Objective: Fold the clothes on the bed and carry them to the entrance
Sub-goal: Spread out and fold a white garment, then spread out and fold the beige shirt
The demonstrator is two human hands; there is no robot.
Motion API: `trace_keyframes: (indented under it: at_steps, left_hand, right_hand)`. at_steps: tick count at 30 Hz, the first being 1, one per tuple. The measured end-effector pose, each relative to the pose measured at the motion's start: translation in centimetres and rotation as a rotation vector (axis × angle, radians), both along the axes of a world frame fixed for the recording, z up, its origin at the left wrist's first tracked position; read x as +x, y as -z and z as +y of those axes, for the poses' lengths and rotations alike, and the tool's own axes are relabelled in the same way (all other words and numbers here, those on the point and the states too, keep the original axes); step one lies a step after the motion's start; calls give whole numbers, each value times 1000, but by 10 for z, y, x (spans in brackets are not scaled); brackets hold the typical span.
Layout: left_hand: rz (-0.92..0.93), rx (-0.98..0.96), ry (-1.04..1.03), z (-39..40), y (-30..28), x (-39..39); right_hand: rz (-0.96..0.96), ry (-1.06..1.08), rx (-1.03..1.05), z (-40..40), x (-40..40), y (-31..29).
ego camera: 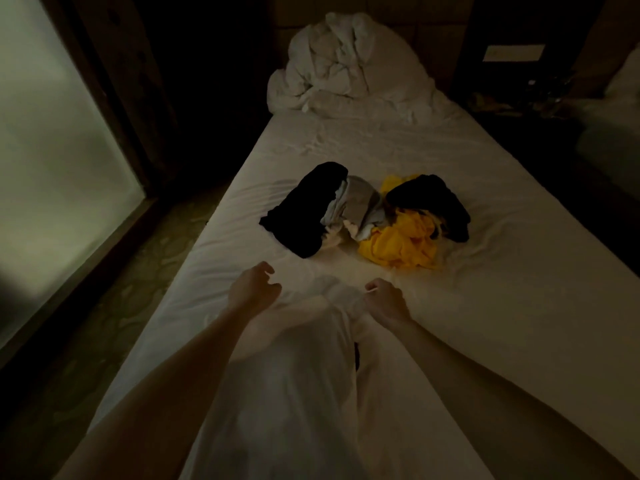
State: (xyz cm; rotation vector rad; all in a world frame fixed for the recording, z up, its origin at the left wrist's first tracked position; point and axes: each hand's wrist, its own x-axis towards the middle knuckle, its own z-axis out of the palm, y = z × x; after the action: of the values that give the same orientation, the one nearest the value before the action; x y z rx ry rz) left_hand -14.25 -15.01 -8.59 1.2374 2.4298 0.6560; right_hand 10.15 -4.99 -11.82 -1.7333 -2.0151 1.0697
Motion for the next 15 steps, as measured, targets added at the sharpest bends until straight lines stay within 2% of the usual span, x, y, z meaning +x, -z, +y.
trace_keyframes:
  at_steps: [9, 15]
  left_hand:
    - [367, -22, 303, 66, -3, 84]
    - [490, 65, 409, 120, 0, 122]
  right_hand:
    - [-327, -142, 323, 60, 74, -28]
    - [-365, -129, 417, 116, 98, -44]
